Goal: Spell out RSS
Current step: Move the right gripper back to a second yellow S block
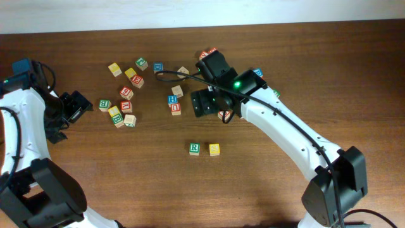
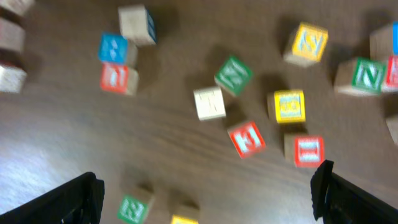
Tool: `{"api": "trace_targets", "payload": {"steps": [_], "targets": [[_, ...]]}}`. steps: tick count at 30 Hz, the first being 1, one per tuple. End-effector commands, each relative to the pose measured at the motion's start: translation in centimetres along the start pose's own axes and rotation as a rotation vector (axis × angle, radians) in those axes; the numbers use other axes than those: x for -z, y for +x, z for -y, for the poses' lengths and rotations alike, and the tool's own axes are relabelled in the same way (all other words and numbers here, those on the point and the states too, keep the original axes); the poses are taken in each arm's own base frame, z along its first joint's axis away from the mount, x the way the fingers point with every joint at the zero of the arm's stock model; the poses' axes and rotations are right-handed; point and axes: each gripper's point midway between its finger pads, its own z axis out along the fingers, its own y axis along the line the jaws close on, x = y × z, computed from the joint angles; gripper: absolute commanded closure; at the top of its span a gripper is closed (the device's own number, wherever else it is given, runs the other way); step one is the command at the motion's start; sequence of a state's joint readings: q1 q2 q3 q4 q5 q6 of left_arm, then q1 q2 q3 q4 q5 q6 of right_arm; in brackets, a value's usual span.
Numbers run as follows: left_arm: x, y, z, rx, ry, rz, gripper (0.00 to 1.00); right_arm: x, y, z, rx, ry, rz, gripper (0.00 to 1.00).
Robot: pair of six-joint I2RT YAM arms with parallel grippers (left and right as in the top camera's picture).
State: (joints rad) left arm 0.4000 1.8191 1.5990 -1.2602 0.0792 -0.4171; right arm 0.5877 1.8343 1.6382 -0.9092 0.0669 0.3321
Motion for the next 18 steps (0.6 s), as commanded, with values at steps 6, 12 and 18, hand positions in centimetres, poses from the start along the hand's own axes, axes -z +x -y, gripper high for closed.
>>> {"api": "trace_targets", "payload": {"steps": [6,12,18], "targets": [[1.0,-0.3,0.2,0.016,0.017,0.028,0.01,2.4,-7.2,2.0,-0.099,-0.093,0.205,0.02],[1.0,-0.3,0.2,0.016,0.017,0.028,0.01,-2.6,-8.3,3.7,-0.150,-0.166,0.152,0.00],[1.0,-0.3,0.2,0.016,0.017,0.028,0.01,-9.9,-6.9,6.9,-0.156,0.027,0.047,0.03]]}}
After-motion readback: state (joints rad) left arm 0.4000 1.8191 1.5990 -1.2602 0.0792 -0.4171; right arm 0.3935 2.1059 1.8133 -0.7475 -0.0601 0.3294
